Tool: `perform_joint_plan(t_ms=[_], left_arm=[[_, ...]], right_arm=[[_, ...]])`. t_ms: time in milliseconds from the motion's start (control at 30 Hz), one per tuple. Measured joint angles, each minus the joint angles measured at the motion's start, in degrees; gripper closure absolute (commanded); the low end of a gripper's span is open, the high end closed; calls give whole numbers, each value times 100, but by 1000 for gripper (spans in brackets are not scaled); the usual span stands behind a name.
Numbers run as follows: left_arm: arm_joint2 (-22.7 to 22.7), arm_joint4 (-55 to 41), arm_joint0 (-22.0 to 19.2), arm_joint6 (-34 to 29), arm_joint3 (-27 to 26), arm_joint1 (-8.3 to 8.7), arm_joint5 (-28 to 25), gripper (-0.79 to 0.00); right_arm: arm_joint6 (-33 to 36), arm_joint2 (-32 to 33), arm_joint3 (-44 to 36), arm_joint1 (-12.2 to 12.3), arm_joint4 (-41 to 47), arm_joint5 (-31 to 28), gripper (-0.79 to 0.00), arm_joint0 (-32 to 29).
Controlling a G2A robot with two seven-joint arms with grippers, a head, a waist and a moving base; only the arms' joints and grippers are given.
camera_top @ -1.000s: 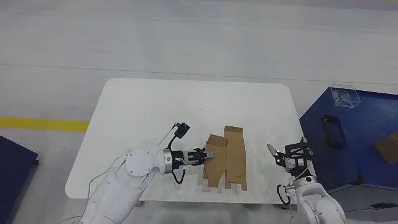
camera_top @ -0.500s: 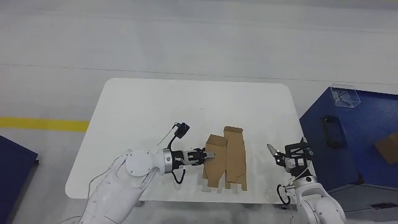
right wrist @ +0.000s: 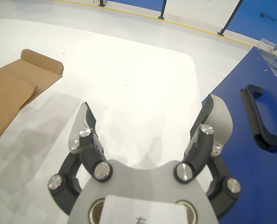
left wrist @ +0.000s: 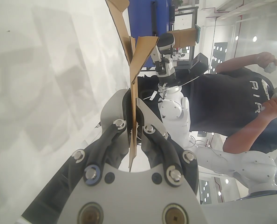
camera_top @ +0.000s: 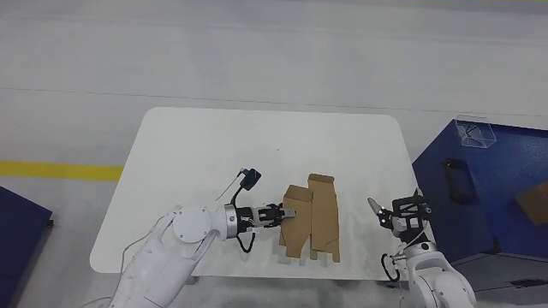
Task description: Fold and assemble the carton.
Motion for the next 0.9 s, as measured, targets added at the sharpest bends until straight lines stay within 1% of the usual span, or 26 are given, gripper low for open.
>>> perform_joint_plan(t_ms=[67, 133, 167, 267, 300, 367, 400, 467, 500, 600, 633, 700, 767, 800, 833, 867, 900], left_arm=[[4, -40, 28, 15, -28, -1, -31, 0], [-48, -172, 56, -27, -76, 6, -35, 0], [-81, -246, 61, -35, -95, 10, -43, 0], [-170, -493, 93, -76, -136, 19, -166, 0], [-203, -621, 122, -125, -155, 23, -238, 0], [-253, -734, 163, -186, -173, 35, -342, 0], [-277, -738, 190, -191, -181, 44, -396, 0], [-300, -732, 229, -184, -191, 56, -444, 0], [-307, -756, 259, -170, -200, 59, -474, 0], [-310, -759, 322, -135, -236, 70, -519, 0], [-308, -743, 340, -113, -248, 72, -529, 0], [-306, -748, 381, -68, -273, 76, -542, 0], [-305, -770, 415, -44, -294, 80, -565, 0], [-304, -783, 440, -28, -306, 82, -582, 0], [-304, -786, 457, -3, -308, 84, -591, 0], [-301, -773, 473, 34, -306, 85, -599, 0], [-286, -739, 492, 80, -299, 85, -606, 0]], right_arm=[[26, -3, 0, -4, 27, -26, -785, 1], [235, 65, -96, -12, 404, -238, -785, 32], [361, 119, -152, -14, 710, -378, -785, 38], [1095, 355, -301, -1, 2091, -1110, -785, 58], [1646, 519, -272, 17, 2895, -1457, -785, 139], [2708, 812, -72, 64, 4361, -1773, -785, 397], [3454, 976, 145, 105, 5306, -1821, -785, 636], [4546, 1063, 547, 161, 6524, -1782, -785, 1016], [5245, 1039, 860, 193, 7233, -1677, -785, 1277], [6772, 737, 1677, 244, 8534, -1378, -785, 1944], [7146, 607, 1913, 248, 8800, -1321, -785, 2128], [7755, 294, 2408, 238, 9179, -1319, -785, 2493], [7981, 30, 2752, 209, 9367, -1334, -785, 2727], [8146, -148, 2952, 185, 9560, -1293, -579, 2859], [8309, -278, 3087, 168, 9726, -1255, -262, 2954], [8478, -396, 3210, 153, 9883, -1241, 0, 3045], [8616, -522, 3356, 137, 10018, -1289, 0, 3150]])
